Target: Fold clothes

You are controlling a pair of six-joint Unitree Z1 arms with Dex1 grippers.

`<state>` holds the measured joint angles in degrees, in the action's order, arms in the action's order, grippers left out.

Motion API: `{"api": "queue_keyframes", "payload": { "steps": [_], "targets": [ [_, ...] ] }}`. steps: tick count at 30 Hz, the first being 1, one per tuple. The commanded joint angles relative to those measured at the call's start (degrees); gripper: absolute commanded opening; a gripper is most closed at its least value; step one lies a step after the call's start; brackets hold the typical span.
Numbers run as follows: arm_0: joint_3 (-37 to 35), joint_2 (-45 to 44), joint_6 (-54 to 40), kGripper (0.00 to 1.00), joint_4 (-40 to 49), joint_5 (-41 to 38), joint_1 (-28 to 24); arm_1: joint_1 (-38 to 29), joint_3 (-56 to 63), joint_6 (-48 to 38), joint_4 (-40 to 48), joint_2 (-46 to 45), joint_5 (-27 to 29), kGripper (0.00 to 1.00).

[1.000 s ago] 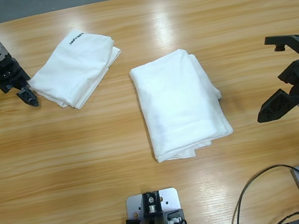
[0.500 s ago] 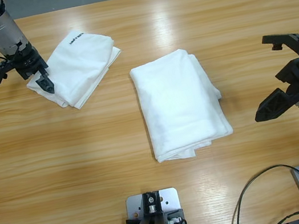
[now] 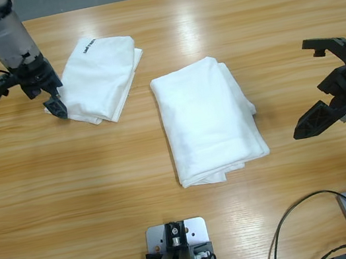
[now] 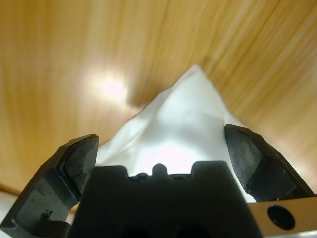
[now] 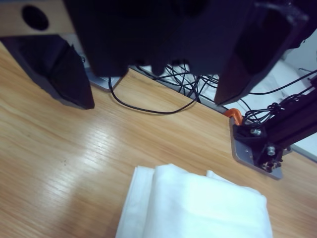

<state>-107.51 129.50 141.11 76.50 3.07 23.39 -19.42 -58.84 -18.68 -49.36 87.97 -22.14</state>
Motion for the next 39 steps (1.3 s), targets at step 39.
{"api": "queue_keyframes", "payload": {
  "steps": [39],
  "targets": [
    [-65.23,25.19,-114.57,1.0,18.79,0.64,10.83,0.08,12.22,-0.18,9.04,-7.55,3.09,1.0]
  ]
}}
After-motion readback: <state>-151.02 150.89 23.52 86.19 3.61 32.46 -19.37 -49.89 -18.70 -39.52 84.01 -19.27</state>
